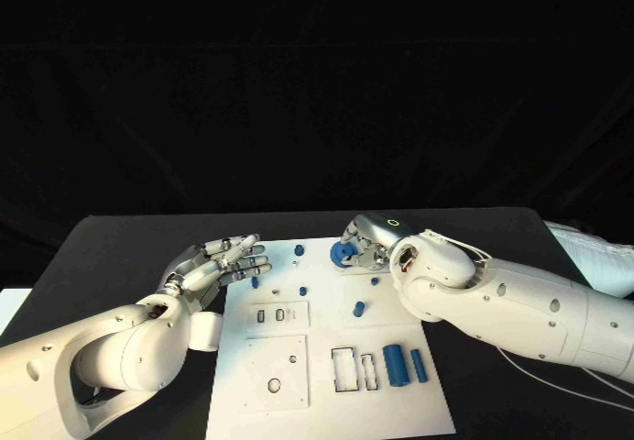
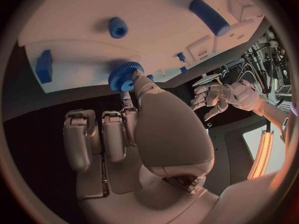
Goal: Assemble the parts on the task board
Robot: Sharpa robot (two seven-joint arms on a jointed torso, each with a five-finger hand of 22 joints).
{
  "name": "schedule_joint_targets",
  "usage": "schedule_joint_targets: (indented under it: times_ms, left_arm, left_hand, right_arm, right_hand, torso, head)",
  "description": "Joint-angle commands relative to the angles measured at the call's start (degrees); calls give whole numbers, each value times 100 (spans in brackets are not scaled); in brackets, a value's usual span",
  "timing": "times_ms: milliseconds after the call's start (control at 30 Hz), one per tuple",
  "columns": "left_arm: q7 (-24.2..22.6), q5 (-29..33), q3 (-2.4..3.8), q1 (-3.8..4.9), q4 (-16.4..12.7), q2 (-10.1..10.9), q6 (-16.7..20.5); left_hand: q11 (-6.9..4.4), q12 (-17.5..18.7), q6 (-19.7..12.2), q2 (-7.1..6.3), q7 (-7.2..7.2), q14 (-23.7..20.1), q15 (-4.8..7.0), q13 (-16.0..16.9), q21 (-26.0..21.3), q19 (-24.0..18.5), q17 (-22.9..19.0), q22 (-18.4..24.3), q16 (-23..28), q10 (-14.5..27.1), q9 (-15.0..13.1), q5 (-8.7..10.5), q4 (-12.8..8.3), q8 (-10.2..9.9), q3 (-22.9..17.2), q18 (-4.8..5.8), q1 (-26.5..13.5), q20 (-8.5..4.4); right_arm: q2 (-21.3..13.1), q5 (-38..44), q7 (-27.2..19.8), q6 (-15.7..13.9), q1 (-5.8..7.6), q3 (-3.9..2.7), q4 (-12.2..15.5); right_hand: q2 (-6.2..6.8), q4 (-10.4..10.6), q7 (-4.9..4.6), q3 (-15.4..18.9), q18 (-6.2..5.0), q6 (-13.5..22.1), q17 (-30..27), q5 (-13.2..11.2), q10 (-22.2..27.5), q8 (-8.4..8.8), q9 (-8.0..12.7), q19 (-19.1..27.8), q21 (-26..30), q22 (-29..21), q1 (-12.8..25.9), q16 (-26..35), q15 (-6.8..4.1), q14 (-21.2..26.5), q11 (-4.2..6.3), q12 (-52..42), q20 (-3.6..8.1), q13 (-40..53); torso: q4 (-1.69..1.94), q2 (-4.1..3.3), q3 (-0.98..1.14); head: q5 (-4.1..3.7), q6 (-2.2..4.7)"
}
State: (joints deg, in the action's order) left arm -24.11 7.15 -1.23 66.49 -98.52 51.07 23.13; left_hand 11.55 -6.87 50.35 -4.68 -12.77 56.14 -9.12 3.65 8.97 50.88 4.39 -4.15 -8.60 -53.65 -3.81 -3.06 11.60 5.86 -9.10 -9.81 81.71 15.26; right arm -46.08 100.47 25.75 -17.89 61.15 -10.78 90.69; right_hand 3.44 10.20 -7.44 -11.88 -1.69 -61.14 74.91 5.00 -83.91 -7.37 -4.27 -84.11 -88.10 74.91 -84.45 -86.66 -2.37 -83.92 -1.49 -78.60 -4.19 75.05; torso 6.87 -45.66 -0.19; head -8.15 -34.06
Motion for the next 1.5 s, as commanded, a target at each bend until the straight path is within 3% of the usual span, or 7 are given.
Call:
schedule_joint_targets:
  times_ms: [33, 300, 533, 633, 833, 1000, 1500]
  left_arm:
    - [-53, 56, 5, 5, -6, 6, -110]
    - [-53, 57, 6, 6, 12, 29, -113]
    - [-57, 51, 6, 8, 1, 31, -122]
    - [-58, 50, 6, 9, 0, 31, -121]
    - [-62, 49, 6, 9, -1, 29, -122]
    - [-61, 49, 6, 9, 2, 21, -132]
    - [-64, 49, 6, 9, 2, 0, -137]
  left_hand:
    - [9, 14, -13, 25, -160, -4, -24, -5, -26, 39, -6, 6, 23, 49, 7, 26, -36, -22, -8, -54, 12, 17]
    - [13, 14, -16, 57, -166, -3, -26, -3, -46, 45, -10, 14, 32, 55, 5, 26, -96, -26, -40, -54, 48, 19]
    - [13, 14, -16, 57, -166, -3, -26, -3, -46, 45, -10, 14, 32, 55, 5, 26, -96, -26, -40, -54, 48, 19]
    - [13, 14, -16, 57, -166, -3, -26, -3, -46, 45, -10, 14, 32, 55, 5, 26, -96, -26, -40, -54, 48, 19]
    - [13, 14, -16, 57, -166, -3, -26, -3, -46, 45, -10, 14, 32, 55, 5, 26, -96, -26, -40, -54, 48, 19]
    - [13, 14, -16, 57, -166, -3, -26, -3, -46, 45, -10, 14, 32, 55, 5, 26, -96, -26, -40, -54, 48, 19]
    - [13, 13, -14, 65, -168, -2, -26, -2, -52, 48, -11, 16, 34, 55, 4, 27, -113, -25, -49, -54, 56, 19]
  right_arm:
    - [28, 388, 209, -113, 0, -3, 162]
    - [266, 418, 390, -266, 12, 12, 351]
    - [632, 211, 290, -235, 12, 104, 159]
    - [772, 108, 231, -205, 9, 127, 26]
    - [993, 15, 174, -145, 4, 172, -256]
    - [1129, -64, 181, -206, 0, 206, -443]
    - [1204, -28, 387, -264, -2, 217, -579]
  right_hand:
    - [-87, 29, 125, -61, 63, -181, 824, 21, -97, -27, -25, -279, -26, 1069, 94, 13, -13, -464, 15, 39, 28, 583]
    - [-63, 60, 108, -155, 61, -149, 807, 16, -84, 13, -7, -272, -21, 1059, 209, 26, -1, -460, 1, 80, 18, 563]
    - [-47, 71, 96, -202, 63, -121, 805, -7, -83, 40, 4, -279, -24, 1069, 263, 28, 6, -460, -9, 90, 11, 561]
    - [-33, 61, 87, -231, 60, -102, 790, 10, -75, 58, 11, -271, -19, 1058, 278, 37, 11, -457, -16, 106, 6, 553]
    - [5, 45, 65, -267, 59, -57, 789, 41, -68, 97, 23, -266, -16, 1051, 314, 39, 25, -457, -34, 121, -3, 548]
    - [25, 31, 48, -303, 57, -25, 770, 73, -56, 131, 30, -259, -12, 1042, 340, 50, 37, -453, -48, 145, -14, 536]
    - [162, 42, -53, -367, 38, 198, 675, 75, 33, 326, 51, -203, 23, 964, 541, 110, 108, -431, -135, 318, -75, 435]
  torso:
    - [13, 7, -10]
    - [64, 22, -49]
    - [119, 31, -88]
    - [121, 23, -78]
    - [144, 23, -98]
    - [121, 16, -81]
    - [128, 22, -82]
  head:
    - [21, 8]
    - [42, -13]
    - [9, -39]
    - [20, -39]
    - [15, -50]
    - [56, -28]
    - [45, -63]
